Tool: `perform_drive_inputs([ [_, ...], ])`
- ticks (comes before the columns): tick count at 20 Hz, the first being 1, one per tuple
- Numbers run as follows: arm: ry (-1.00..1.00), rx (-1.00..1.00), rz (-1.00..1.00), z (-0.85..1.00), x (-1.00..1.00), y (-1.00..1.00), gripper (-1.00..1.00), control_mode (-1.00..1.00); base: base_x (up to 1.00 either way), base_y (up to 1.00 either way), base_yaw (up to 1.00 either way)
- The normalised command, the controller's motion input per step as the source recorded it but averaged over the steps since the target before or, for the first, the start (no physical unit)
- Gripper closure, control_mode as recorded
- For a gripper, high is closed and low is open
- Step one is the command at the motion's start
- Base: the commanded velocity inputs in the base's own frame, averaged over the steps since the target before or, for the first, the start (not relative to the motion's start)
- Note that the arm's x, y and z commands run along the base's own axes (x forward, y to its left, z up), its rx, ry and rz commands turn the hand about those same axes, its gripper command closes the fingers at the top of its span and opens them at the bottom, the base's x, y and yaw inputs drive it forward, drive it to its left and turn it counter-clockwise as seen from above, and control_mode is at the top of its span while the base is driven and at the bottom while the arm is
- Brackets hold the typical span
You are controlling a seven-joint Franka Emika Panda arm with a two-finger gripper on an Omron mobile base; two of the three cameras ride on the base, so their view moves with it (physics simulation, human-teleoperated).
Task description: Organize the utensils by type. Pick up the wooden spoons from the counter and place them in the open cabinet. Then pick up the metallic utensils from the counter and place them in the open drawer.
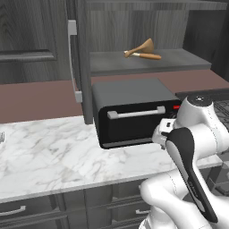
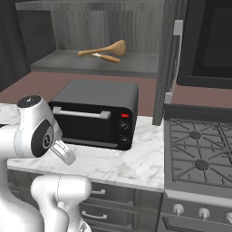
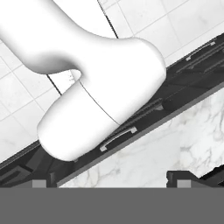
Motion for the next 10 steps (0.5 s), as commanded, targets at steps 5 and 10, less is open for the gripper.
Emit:
perform_drive_inputs([
  [5,-0.08,0.05,-0.01,-0.13,0.00,-0.01,-1.00,-1.00,0.00,0.00,0.00],
  [10,-0.13,0.09,0.00,-0.08,0.00,-0.10,-1.00,-1.00,0.00,0.00,0.00],
])
